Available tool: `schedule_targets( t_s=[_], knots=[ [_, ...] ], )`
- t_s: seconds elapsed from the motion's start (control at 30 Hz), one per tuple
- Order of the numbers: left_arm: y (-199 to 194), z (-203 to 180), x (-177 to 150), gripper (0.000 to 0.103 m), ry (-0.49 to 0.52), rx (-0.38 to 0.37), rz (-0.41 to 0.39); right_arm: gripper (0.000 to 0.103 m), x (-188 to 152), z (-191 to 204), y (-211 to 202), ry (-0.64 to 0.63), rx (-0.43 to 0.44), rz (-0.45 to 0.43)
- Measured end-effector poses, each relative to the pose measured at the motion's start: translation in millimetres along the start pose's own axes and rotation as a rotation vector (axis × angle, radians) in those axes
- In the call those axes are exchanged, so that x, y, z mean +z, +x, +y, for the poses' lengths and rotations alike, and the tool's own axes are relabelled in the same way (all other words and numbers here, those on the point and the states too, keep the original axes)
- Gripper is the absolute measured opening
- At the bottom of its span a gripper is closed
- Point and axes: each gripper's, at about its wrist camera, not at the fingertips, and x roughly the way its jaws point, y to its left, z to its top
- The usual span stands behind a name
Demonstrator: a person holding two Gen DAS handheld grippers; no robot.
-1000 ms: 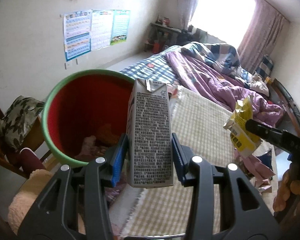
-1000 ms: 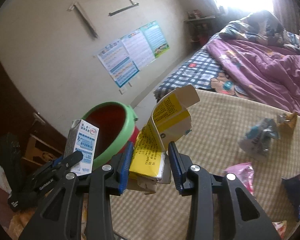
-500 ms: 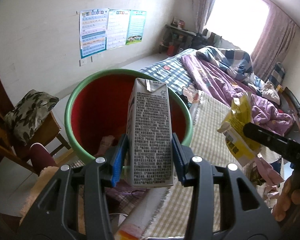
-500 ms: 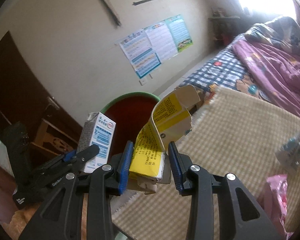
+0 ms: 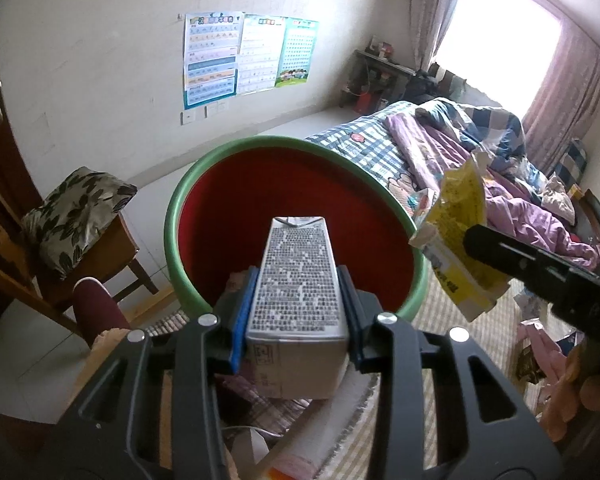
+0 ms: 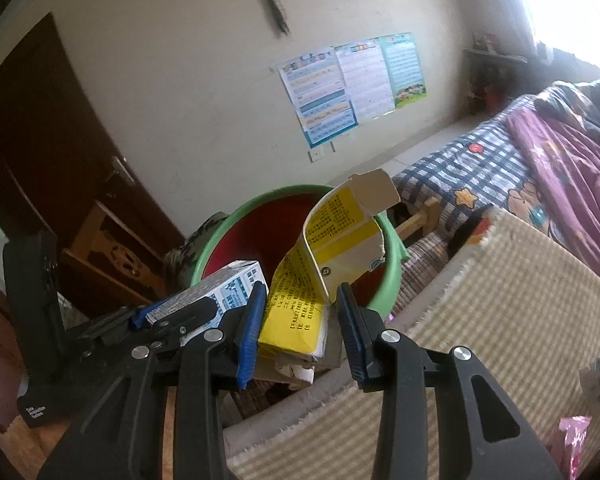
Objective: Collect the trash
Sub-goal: 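Open both tools to drop the carton and yellow wrapper into the bin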
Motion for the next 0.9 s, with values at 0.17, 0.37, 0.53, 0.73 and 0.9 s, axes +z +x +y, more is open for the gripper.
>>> schedule_targets(
  t_s=[0.17,0.37,0.53,0.73,0.9],
  knots=[
    [1,1,1,0.036,-0.008,0.002,-0.001,0.036,1,3,9,-0.016,0.001,0.013],
    [2,3,1,0.036,-0.013,0.013,-0.003,0.038,2,4,14,-0.02,0.008,0.016],
    [2,8,0,0.055,-0.043,0.022,-0.004,0.053,2,-2,16,0.012,0.033,0.008],
    [1,9,2,0.056,-0.044,0.027,-0.01,0.053,1,-4,6,0.024,0.032,-0.001],
    [0,8,2,0.056,-0.041,0.024,-0.01,0.053,-2,-12,-11,0.045,0.009,-0.015]
  ],
)
